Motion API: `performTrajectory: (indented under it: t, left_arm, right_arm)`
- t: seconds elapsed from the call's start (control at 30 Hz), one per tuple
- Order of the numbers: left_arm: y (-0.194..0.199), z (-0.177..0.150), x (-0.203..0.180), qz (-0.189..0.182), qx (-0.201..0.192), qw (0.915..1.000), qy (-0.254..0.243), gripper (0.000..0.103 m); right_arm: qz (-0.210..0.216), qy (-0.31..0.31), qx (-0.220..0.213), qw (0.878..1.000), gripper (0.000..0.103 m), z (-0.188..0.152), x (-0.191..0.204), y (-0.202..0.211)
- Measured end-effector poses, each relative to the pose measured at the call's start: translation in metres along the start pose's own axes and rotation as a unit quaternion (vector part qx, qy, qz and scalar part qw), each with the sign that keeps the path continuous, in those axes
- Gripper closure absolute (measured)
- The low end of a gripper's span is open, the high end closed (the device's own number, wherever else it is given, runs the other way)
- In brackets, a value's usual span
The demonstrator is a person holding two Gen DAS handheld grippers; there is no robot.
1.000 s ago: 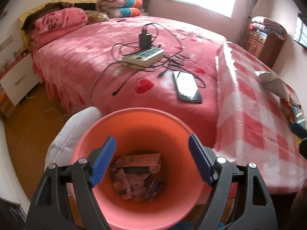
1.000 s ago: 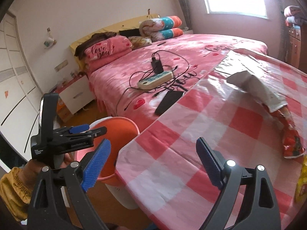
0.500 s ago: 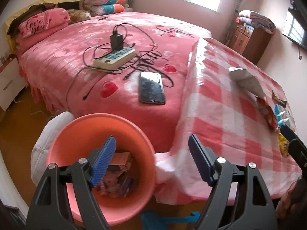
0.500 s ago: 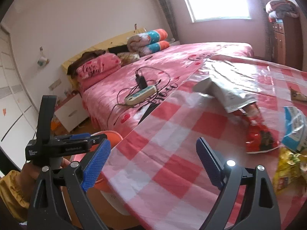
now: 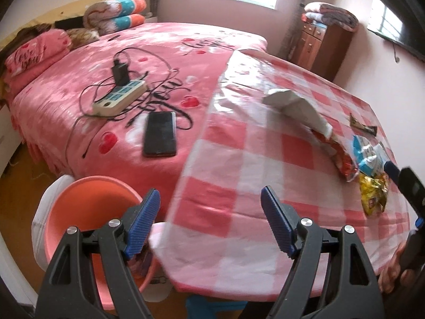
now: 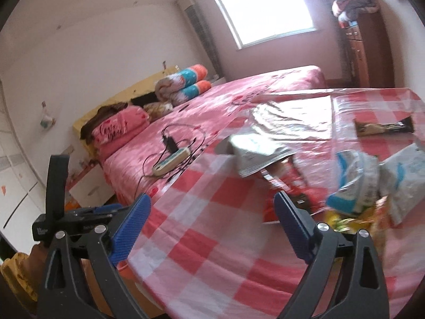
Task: Collect trash
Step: 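Move both tools back over the trash on the table, then grasp the white-blue plastic bag with the left tool while the right tool grasps the green-white snack packet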
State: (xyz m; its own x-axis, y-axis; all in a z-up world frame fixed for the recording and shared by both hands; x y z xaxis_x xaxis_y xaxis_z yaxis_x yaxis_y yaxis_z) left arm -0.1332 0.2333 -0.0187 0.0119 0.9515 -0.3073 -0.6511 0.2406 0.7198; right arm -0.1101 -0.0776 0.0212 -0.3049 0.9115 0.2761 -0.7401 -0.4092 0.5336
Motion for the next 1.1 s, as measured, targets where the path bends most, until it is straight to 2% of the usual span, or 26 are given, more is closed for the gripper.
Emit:
performTrajectory:
  t: [0.2,0.3,0.5,0.67,0.77,0.9,1.1]
  left_arm:
    - [-0.012,0.002,-0.036,-0.013,0.012,0.9995,-0.027,0.024]
    - [-0.017,0.005,-0.052,-0.018,0.017,0.9988,-0.041,0.024]
    - [-0.034,0.019,-0.083,-0.056,0.024,0.9975,-0.036,0.024]
    - [-0.058,0.041,-0.101,-0.107,0.027,0.9939,0.000,0.024]
    - [-0.075,0.056,-0.103,-0.125,0.025,0.9914,0.031,0.024]
    - [-0.098,0.073,-0.099,-0.157,0.026,0.9837,0.083,0.024]
    - [-0.123,0.090,-0.093,-0.166,0.026,0.9798,0.108,0.026]
  right_arm:
    - [-0.038,-0.064,-0.030,0.997,0.010,0.022,-0.058,0.016]
    - [-0.079,-0.096,-0.044,0.991,0.010,0.029,-0.096,0.024]
    - [-0.127,-0.147,-0.051,0.980,0.010,0.034,-0.153,0.032]
    - [-0.157,-0.175,-0.037,0.971,0.010,0.030,-0.189,0.028]
    - [-0.168,-0.188,-0.027,0.967,0.010,0.027,-0.203,0.024]
    - [-0.185,-0.184,-0.003,0.965,0.010,0.022,-0.213,0.015]
    - [-0.191,-0.211,0.039,0.958,0.010,0.010,-0.227,0.002]
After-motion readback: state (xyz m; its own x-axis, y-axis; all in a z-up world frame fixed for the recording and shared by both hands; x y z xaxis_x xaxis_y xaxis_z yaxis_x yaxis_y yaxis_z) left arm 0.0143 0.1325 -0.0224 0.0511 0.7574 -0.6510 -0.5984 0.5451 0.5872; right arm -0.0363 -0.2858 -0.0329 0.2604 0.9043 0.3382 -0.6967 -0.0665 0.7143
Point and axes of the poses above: each gripper's, at about its wrist camera, not at the fingertips, and y roughly against the way its jaws point, x to its left, z to its top, the point moved 8 cm from there along -y, roughly the way its jaws point, and after that the axes turned 15 degrees about -z, right-handed, at the moved point
